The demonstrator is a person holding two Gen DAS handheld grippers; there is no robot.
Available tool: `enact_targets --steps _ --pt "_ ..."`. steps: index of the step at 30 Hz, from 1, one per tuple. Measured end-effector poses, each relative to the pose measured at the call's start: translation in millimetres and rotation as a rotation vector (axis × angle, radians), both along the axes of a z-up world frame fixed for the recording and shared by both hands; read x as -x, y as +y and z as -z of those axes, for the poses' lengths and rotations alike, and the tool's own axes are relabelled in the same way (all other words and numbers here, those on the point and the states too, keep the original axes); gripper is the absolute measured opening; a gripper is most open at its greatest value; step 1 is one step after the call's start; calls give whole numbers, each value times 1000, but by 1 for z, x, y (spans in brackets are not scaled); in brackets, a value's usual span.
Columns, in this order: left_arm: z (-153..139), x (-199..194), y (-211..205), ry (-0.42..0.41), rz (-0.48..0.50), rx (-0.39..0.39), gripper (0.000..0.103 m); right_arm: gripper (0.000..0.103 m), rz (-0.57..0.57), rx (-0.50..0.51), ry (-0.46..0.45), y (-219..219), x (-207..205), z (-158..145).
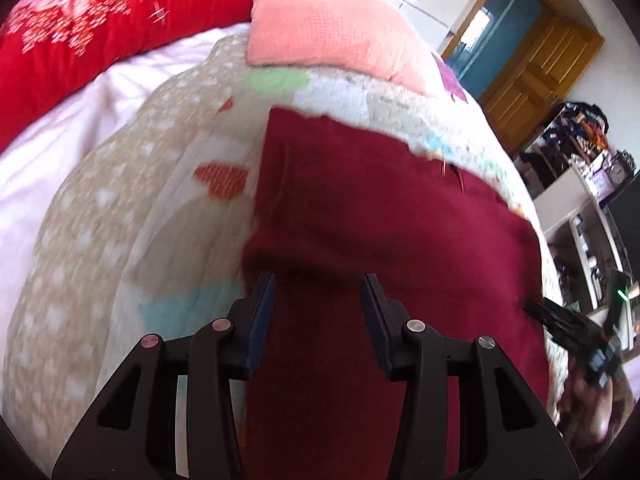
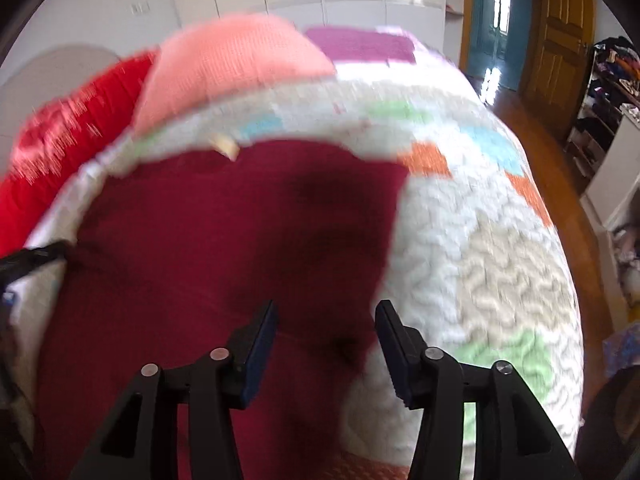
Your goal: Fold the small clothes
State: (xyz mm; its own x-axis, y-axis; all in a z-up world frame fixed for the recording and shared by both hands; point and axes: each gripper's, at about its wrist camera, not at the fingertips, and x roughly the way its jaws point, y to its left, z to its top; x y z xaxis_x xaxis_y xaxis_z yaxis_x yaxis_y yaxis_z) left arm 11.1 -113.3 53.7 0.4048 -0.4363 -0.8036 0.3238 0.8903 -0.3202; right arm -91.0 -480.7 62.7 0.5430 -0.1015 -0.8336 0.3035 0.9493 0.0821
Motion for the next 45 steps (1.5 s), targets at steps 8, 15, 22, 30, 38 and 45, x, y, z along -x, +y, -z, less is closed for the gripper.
enact_targets --steps 8,15,22,30,38,45 --pt "-9 86 38 -33 15 -49 43 55 -6 -134 -61 4 40 -25" --pt "-14 134 52 -59 6 -65 43 56 -89 -186 -79 40 111 -38" --pt "-13 158 54 -61 22 -65 43 56 -68 -206 -37 62 148 -13" --pt "4 175 58 -8 51 -73 43 57 -45 -264 21 66 186 15" --pt "16 195 76 52 115 -43 43 64 -99 -321 2 82 220 20" --pt "18 201 75 77 123 -49 43 65 -109 -329 -5 88 224 21"
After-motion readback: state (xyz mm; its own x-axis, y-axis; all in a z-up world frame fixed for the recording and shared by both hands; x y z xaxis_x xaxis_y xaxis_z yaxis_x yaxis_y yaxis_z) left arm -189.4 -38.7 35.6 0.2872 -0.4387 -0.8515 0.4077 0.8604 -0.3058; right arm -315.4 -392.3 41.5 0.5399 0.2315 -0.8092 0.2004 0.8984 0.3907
